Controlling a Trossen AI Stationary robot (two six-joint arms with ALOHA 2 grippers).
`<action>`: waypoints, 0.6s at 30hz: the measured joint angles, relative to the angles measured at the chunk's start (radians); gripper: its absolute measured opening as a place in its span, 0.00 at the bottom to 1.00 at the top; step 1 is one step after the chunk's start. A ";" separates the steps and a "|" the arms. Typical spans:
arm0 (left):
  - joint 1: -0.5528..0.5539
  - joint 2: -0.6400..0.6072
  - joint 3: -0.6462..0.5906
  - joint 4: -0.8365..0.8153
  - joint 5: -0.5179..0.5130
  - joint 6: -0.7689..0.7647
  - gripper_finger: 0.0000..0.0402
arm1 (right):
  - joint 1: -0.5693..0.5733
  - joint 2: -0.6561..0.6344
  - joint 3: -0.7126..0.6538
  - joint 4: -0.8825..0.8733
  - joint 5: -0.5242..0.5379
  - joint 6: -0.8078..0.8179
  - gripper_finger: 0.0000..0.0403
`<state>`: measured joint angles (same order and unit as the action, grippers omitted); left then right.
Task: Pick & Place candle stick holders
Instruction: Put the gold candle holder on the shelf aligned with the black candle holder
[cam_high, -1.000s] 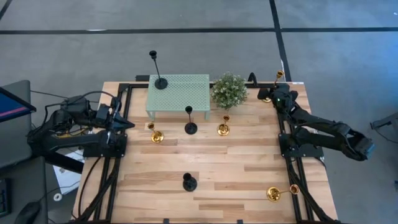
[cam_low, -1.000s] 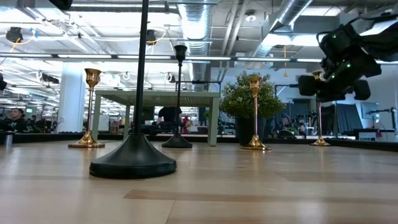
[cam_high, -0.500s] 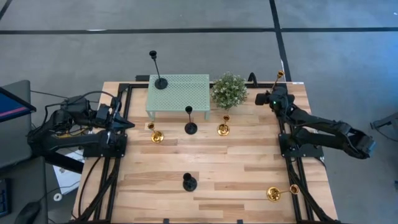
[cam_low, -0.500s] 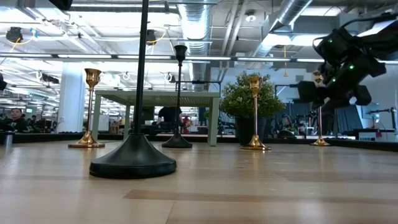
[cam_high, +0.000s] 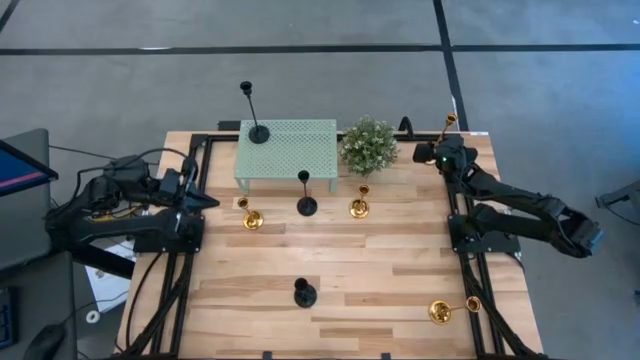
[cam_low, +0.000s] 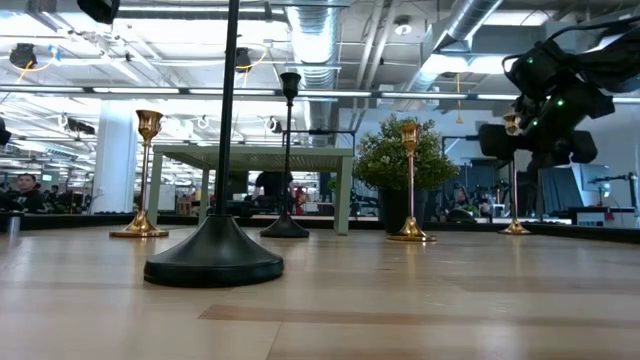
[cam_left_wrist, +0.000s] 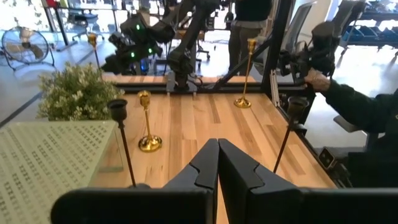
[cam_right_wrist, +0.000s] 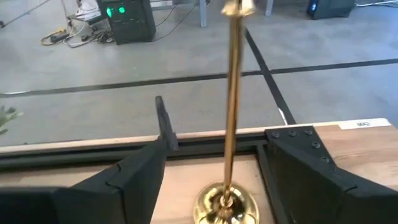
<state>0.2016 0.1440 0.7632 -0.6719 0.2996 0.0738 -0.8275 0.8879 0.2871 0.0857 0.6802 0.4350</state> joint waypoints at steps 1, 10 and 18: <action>0.000 0.000 -0.005 0.001 0.000 0.000 0.02 | -0.005 0.000 0.000 0.007 -0.001 -0.004 0.68; 0.000 0.000 -0.009 0.006 0.000 0.000 0.02 | -0.010 0.000 0.000 0.115 -0.012 -0.043 0.68; 0.000 0.000 -0.009 0.006 0.000 0.000 0.02 | 0.067 0.000 0.000 0.161 -0.086 -0.026 0.68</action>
<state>0.2014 0.1440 0.7544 -0.6655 0.2996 0.0742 -0.7602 0.8879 0.2871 0.2467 0.5945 0.4089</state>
